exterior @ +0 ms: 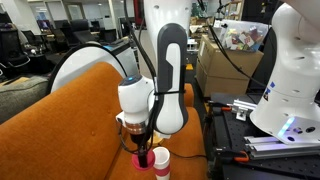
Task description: Put the pink lid on top of the white cup
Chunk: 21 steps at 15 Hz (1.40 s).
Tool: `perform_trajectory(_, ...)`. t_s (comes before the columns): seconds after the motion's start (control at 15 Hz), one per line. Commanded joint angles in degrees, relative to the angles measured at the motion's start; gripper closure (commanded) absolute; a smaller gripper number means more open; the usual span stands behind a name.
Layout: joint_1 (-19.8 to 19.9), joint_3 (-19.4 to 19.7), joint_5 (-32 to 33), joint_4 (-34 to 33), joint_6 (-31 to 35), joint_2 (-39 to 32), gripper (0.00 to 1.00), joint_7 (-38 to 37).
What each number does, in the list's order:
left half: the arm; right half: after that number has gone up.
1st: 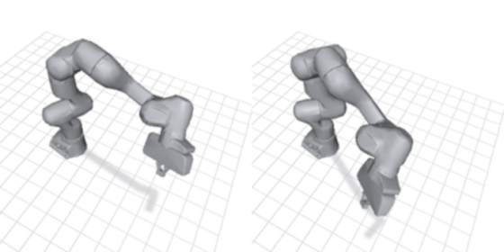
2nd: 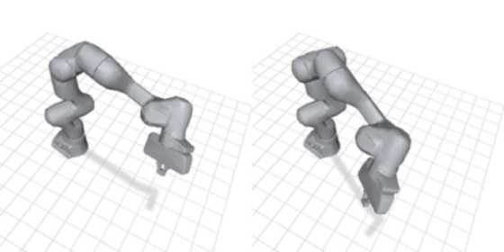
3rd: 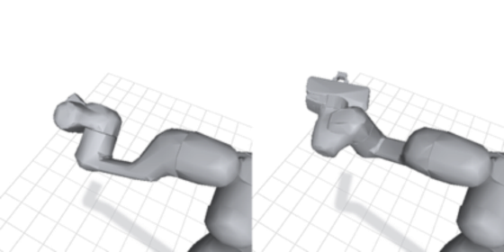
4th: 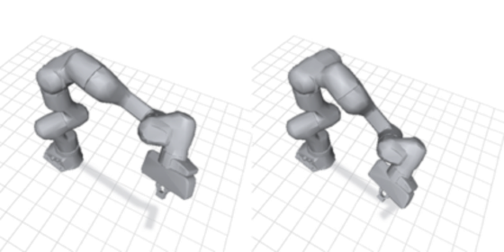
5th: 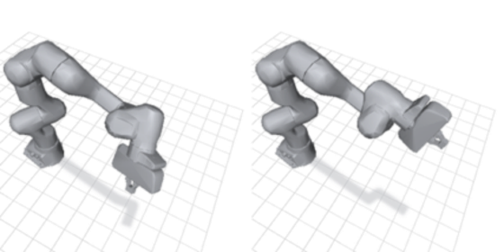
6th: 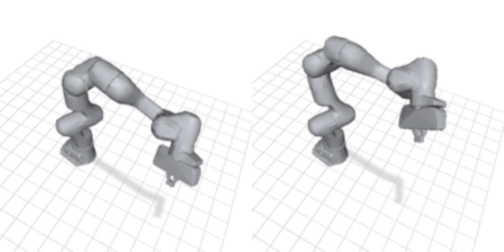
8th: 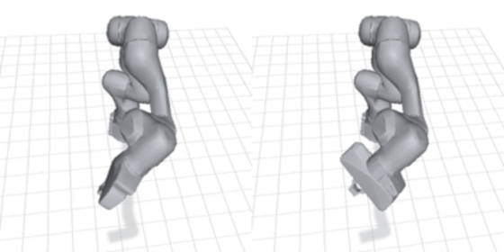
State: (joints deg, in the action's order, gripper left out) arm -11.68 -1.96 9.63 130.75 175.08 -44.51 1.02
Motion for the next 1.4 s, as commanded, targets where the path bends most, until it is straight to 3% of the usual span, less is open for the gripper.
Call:
perform_trajectory(0.0,-0.14,0.03,-0.81,-0.05,-0.12,0.02,0.1,0.69)
perform_trajectory(0.2,-0.14,0.03,-0.81,-0.05,-0.12,0.02,0.1,0.68)
perform_trajectory(0.27,-0.14,0.03,-0.81,-0.04,-0.12,0.02,0.35,0.68)
perform_trajectory(0.8,0.08,1.49,-1.54,2.23,-1.26,1.78,0.35,0.07)
perform_trajectory(1.33,6.33,-0.68,-2.25,5.83,-0.45,2.45,0.35,2.1)
